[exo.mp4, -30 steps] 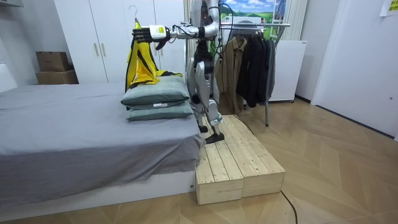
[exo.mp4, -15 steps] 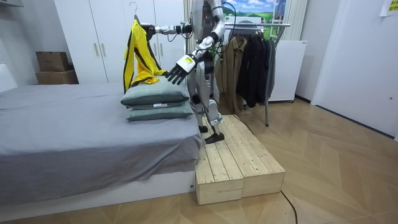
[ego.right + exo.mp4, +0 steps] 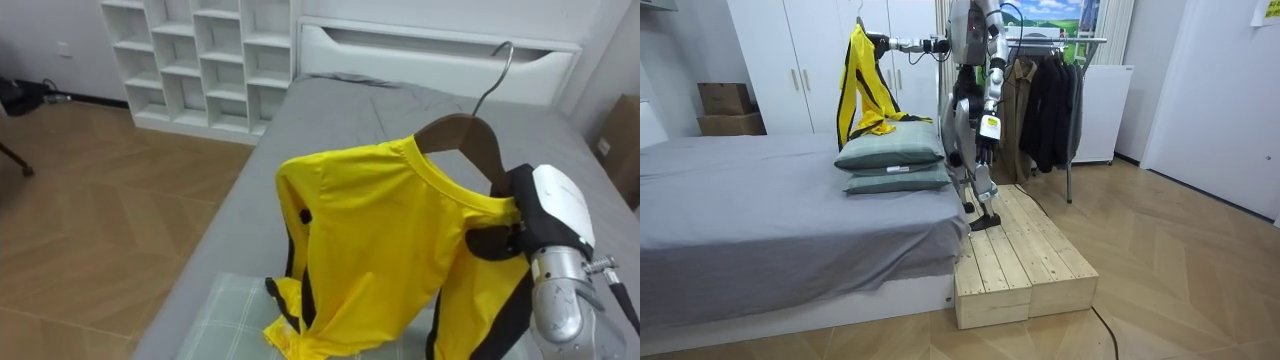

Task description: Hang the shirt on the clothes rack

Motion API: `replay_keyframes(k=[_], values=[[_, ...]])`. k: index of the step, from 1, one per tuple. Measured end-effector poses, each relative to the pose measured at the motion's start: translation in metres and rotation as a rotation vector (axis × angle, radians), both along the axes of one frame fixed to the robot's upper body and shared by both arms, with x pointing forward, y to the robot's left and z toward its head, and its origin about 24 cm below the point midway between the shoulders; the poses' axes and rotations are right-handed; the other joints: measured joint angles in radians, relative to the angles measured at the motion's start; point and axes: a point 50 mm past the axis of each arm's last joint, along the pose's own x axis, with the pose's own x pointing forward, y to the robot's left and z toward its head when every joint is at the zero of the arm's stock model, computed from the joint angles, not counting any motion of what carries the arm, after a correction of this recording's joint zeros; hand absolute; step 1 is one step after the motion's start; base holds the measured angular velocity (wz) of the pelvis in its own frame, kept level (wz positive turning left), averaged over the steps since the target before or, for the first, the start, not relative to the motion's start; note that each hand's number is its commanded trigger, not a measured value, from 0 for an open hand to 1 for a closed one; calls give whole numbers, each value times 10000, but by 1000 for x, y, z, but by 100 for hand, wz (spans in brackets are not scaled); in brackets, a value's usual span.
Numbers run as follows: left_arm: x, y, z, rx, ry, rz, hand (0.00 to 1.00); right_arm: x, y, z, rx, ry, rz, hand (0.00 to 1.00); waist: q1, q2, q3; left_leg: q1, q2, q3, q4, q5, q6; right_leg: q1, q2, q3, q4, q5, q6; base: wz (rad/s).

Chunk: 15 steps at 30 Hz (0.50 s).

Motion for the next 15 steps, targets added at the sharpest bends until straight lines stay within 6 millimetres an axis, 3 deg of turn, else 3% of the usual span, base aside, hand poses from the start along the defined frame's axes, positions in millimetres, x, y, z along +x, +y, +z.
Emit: replay_keyframes(k=[9, 15], values=[[-32, -9, -8, -376, 1362, 613, 0, 0, -2, 8, -53, -216, -272, 100, 164, -41, -46, -61, 18, -10, -14, -11, 16, -77, 24, 23, 30, -17, -26, 0], [-27, -15, -12, -976, 1182, 789, 0, -2, 4, 17, -125, -550, 50, 100, 186, -315, 14, -63, 7, -43, 10, -10, 15, -59, 23, 70, 18, -43, -8, 1]])
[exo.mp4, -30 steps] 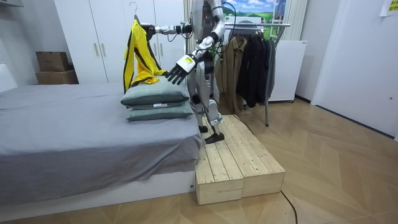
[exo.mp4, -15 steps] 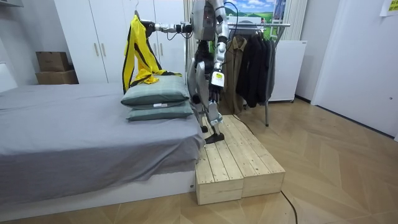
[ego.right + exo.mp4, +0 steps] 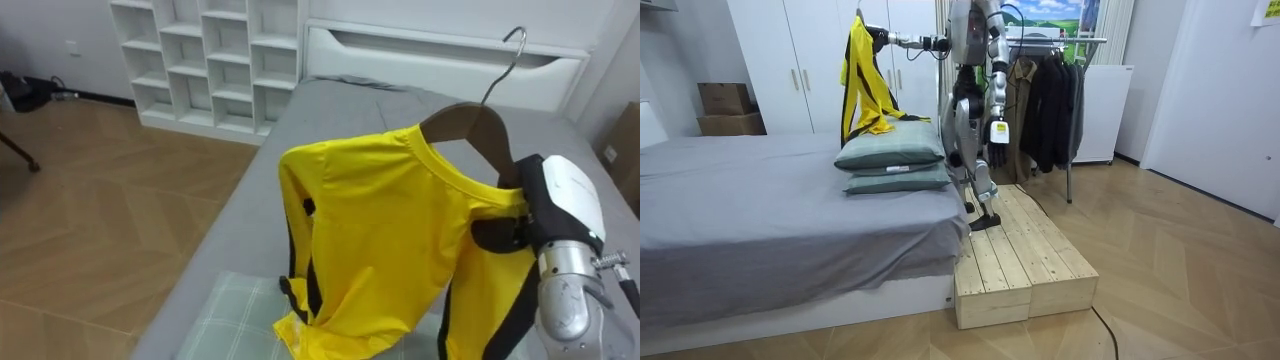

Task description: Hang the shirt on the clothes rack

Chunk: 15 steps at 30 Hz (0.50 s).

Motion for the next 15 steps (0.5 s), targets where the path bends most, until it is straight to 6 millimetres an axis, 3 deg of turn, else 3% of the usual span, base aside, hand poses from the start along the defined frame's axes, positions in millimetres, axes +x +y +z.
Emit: replay_keyframes(k=[9, 15], values=[[23, -15, -6, -543, -440, -466, 0, -4, 17, -2, -129, 240, 824, 100, -116, -119, 18, -65, -37, -124, -121, -16, 26, -38, -24, -66, -12, -27, 45, 3], [25, -20, -7, -657, -422, -703, 0, -5, 18, 0, -138, 185, 903, 100, -268, -147, 20, -112, -38, -161, -33, -15, 26, -65, -39, -103, -12, -39, 66, 1]])
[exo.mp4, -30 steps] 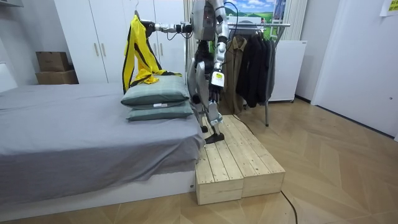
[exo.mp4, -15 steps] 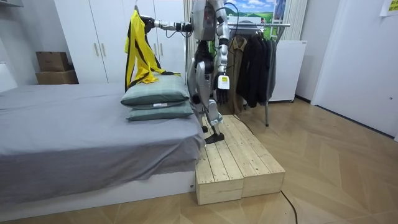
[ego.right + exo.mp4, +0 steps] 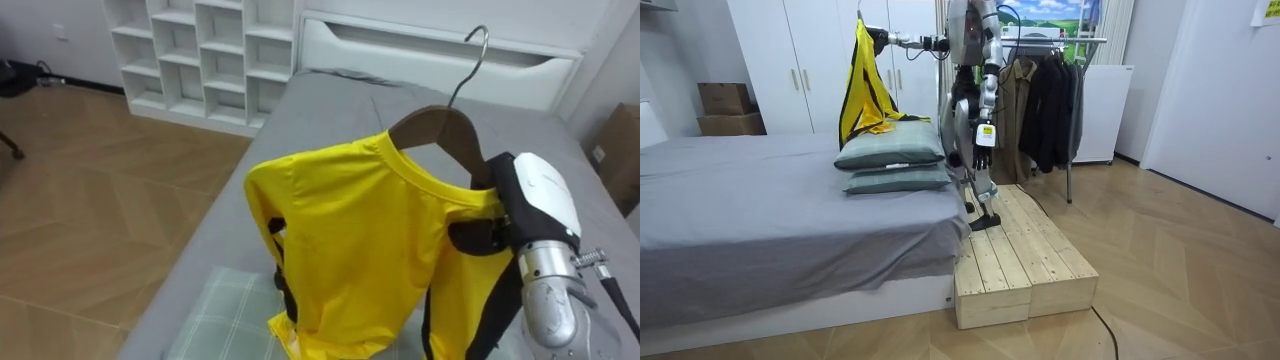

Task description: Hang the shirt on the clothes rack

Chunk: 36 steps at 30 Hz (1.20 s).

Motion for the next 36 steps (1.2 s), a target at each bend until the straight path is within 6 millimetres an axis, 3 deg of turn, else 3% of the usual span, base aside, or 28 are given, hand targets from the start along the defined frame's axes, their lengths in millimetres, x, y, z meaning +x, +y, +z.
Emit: replay_keyframes(k=[8, 14, 19, 21, 23, 24, 25, 27, 28, 29, 32, 33, 34, 36], values=[[-2, 0, -1, -73, 62, 92, 0, -15, -1, -22, 52, 831, -2, 100, 64, -65, -3, 33, -11, 100, 12, 0, 0, -30, -23, 56, 50, -16, 25, -2], [-12, 3, 0, -20, 346, 213, 0, -18, 0, -26, 17, 964, -16, 100, 36, -99, 18, 54, -70, 445, 85, -38, 57, -346, -92, 393, 589, -205, 10, -16], [-12, 5, 1, -76, 425, -43, 0, -34, -2, -40, -62, 1400, -114, 100, -118, -101, 142, -220, 9, 699, 818, -600, 219, -684, -220, 427, 1312, -479, 21, -11], [-12, 6, 1, 22, 527, -343, 0, -45, -4, -51, 54, 1831, -233, 100, -158, -185, 99, -217, 32, 941, 934, -691, 238, -826, -219, 492, 1410, -474, 25, -27], [-12, 7, 1, 92, 602, -592, 0, -52, -5, -60, 142, 2138, -322, 100, -225, -155, 77, -208, 150, 1502, 1045, -783, 237, -1026, -187, 505, 1455, -374, 27, -62], [-11, 7, 2, 130, 591, -677, 0, -53, -3, -61, 199, 2176, -318, 100, -161, -108, 92, -227, 262, 2087, 1106, -832, 222, -1243, -210, 189, 1542, -233, -51, -126], [-11, 9, 2, 162, 603, -701, 0, -53, -1, -62, 274, 2158, -287, 100, -53, -57, 86, -215, 346, 2640, 1154, -867, 186, -1399, -314, -627, 1607, -125, -227, -140], [-6, 9, 2, 174, 551, -783, 0, -52, -1, -61, 298, 2120, -271, 100, -10, 87, 77, -161, 493, 3359, 1326, -1046, 161, -1520, -423, -1662, 1680, -67, -352, -117], [2, 9, 2, 190, 404, -915, 0, -52, -1, -61, 292, 2122, -278, 100, -100, 165, 75, -134, 533, 3607, 1441, -1144, 170, -1592, -481, -1899, 1850, -92, -369, -79], [7, 9, 2, 200, 318, -991, 0, -53, -1, -62, 292, 2141, -281, 100, -176, 196, 81, -95, 533, 3728, 1440, -1174, 176, -1631, -492, -1913, 1935, -105, -363, -55], [33, 7, 3, 171, -266, -1307, 0, -53, 1, -64, 321, 2245, -232, 100, -359, 353, 116, 256, 526, 4820, 1232, -1248, 62, -1667, -344, -1604, 1888, -125, -420, -62], [40, 5, 3, 142, -462, -1340, 0, -53, 2, -65, 344, 2297, -156, 100, -269, 427, 103, 407, 518, 5281, 1113, -1263, 33, -1656, -222, -1462, 1768, -83, -568, -111], [42, 4, 3, 117, -510, -1332, 0, -51, 6, -65, 344, 2381, 26, 100, -206, 487, 64, 513, 564, 5796, 1136, -1309, -50, -1595, -161, -1559, 1753, -41, -782, -118], [38, 4, 3, 84, -377, -1148, 0, -49, 13, -66, 337, 2513, 378, 100, -237, 528, 44, 704, 681, 6476, 1259, -1432, -216, -1611, -206, -1927, 1967, -243, -816, -106]])
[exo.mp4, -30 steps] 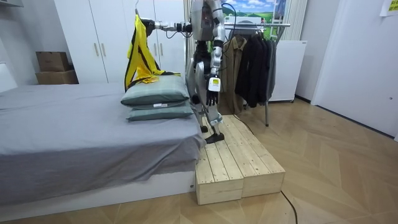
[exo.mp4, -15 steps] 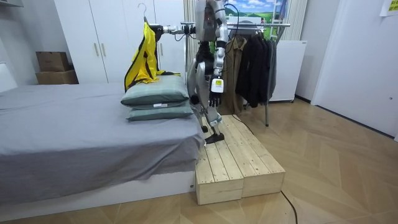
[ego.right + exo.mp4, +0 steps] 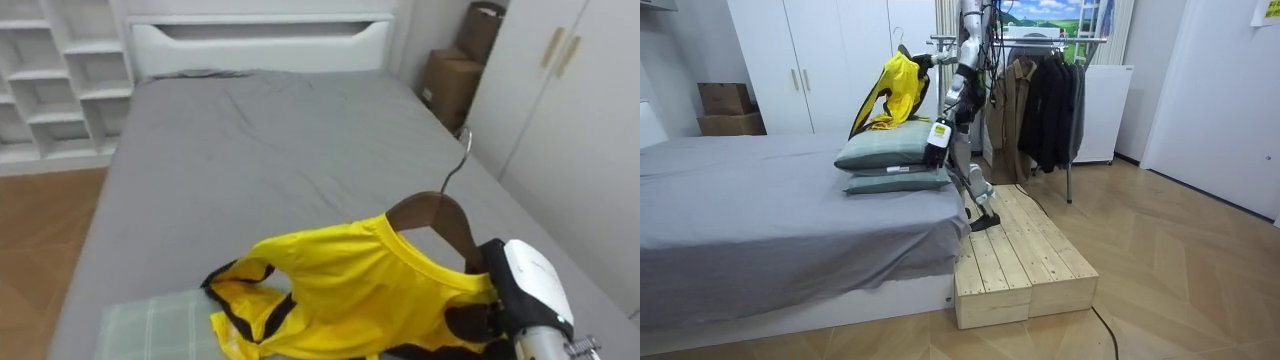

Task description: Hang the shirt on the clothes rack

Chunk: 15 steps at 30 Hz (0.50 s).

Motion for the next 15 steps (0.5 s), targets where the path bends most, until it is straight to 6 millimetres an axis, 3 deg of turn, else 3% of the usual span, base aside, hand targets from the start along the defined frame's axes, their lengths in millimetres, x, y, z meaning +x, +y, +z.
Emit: replay_keyframes(k=[1, 3, 5, 6, 7, 8, 9, 11, 13, 15], values=[[-2, 1, 0, 47, 169, 44, 0, 1, 3, 0, 34, 105, 203, 100, -17, -70, -16, 99, 16, 368, 136, -121, -106, -98, -167, -288, 406, -353, 55, -91], [-5, 3, 0, 125, 401, 135, 0, 3, 6, -1, 97, 273, 396, 100, -124, -159, -25, 189, 216, 650, 630, -379, -286, -158, -185, -344, 751, -703, -60, -51], [-11, 9, 1, 342, 769, 137, 0, 4, 8, 0, 172, 367, 525, 100, -343, -342, -33, -28, 545, 627, 2042, -499, -342, -231, -45, 56, 909, -1028, -161, -34], [-15, 11, 1, 424, 1054, 115, 0, 9, 10, 3, 136, 297, 672, 100, -270, -357, 1, -439, 999, 380, 3426, -256, -164, -209, 101, 351, 836, -997, -295, -66], [-21, 12, 0, 444, 1393, 173, 0, 17, 15, 10, 117, 44, 877, 100, -274, -318, 21, -809, 1285, 10, 4494, 143, -142, -106, 196, 640, 785, -908, -426, -67], [-22, 12, 0, 470, 1478, 152, 0, 21, 16, 14, 113, -113, 941, 100, -325, -283, 45, -933, 1377, -80, 4726, 292, -167, -88, 208, 712, 731, -873, -458, -33], [-18, 13, 1, 549, 1468, 56, 0, 26, 17, 20, 96, -345, 982, 100, -399, -266, 59, -1064, 1313, -358, 4808, 444, -128, -110, 197, 784, 595, -802, -495, -20], [-15, 15, 2, 767, 1518, -337, 0, 30, 19, 22, 132, -430, 984, 100, -116, -355, 101, -1049, 860, -1175, 4559, 336, -71, -196, 247, 1230, 411, -711, -558, -45], [-17, 9, -1, 881, 2005, -975, 0, 30, 25, 18, 229, -217, 1174, 100, 283, -395, 98, -1200, 174, -2567, 3507, 267, -39, -145, 462, 2297, -61, -476, -496, -74], [-19, 7, -2, 995, 2325, -1337, 0, 30, 33, 15, 293, -160, 1438, 100, 480, -358, 112, -1434, -223, -3472, 2637, 275, -52, -142, 604, 2990, -449, -173, -484, -98]])
